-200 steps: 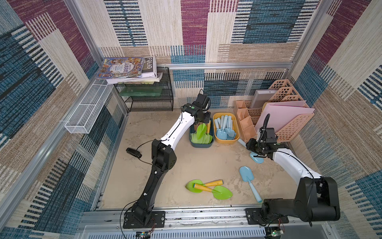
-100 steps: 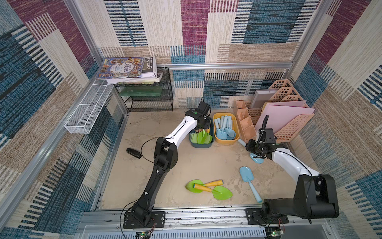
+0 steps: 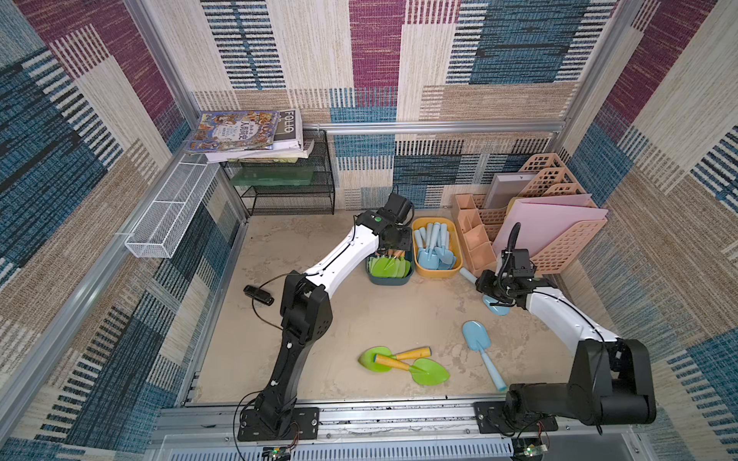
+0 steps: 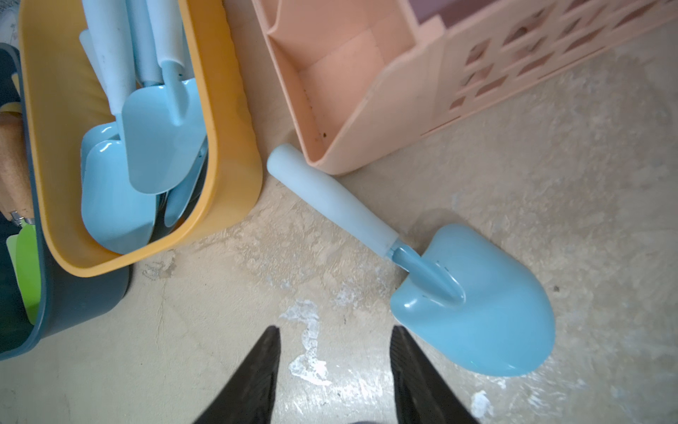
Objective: Sort the small shovels by color and place them into the storage box
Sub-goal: Place the shovel in the storage box, then pick up the shovel from the center of the board.
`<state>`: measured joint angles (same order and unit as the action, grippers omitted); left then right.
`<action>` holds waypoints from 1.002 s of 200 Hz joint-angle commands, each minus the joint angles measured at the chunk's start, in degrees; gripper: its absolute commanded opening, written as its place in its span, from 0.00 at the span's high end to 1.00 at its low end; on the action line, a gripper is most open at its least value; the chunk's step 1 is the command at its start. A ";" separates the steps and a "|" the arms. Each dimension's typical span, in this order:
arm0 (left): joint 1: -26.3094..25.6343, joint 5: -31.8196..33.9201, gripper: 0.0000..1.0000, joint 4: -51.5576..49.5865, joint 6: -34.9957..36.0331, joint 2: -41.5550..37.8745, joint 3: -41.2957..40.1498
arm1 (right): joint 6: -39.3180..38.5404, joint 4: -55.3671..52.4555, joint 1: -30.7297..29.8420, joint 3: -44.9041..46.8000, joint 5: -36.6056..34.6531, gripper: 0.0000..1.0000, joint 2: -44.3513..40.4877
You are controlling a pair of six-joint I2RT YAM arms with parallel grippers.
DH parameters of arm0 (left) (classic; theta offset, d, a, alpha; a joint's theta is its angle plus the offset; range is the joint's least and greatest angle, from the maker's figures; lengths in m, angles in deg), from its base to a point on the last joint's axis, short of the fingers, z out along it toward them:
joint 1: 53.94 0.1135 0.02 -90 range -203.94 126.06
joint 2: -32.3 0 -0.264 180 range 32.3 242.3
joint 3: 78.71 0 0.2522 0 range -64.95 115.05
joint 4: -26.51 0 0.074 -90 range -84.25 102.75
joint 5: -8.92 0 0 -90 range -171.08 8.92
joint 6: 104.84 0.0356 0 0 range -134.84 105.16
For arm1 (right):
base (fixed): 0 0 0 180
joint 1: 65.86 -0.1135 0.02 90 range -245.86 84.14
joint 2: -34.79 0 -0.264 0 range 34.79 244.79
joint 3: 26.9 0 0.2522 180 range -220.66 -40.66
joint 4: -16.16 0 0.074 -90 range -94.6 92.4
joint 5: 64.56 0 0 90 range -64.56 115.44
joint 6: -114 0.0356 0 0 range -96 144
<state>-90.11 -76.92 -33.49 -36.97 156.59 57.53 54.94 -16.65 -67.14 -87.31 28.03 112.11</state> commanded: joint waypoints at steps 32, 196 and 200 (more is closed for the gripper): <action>-0.33 2.80 0.41 10.97 -4.31 -14.94 -23.94 | -0.62 -1.61 1.74 -1.73 -0.91 0.49 4.22; 2.67 0.76 0.42 14.31 -5.96 -18.91 -36.37 | -5.78 -11.24 -10.76 -18.55 -29.46 0.49 28.19; 2.68 0.69 0.42 14.28 -5.93 -18.83 -36.36 | -5.99 -11.12 -10.68 -18.64 -29.20 0.49 28.43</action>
<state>-87.61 -75.37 -20.35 -42.70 137.44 21.29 50.32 -26.23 -77.78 -105.32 0.93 139.45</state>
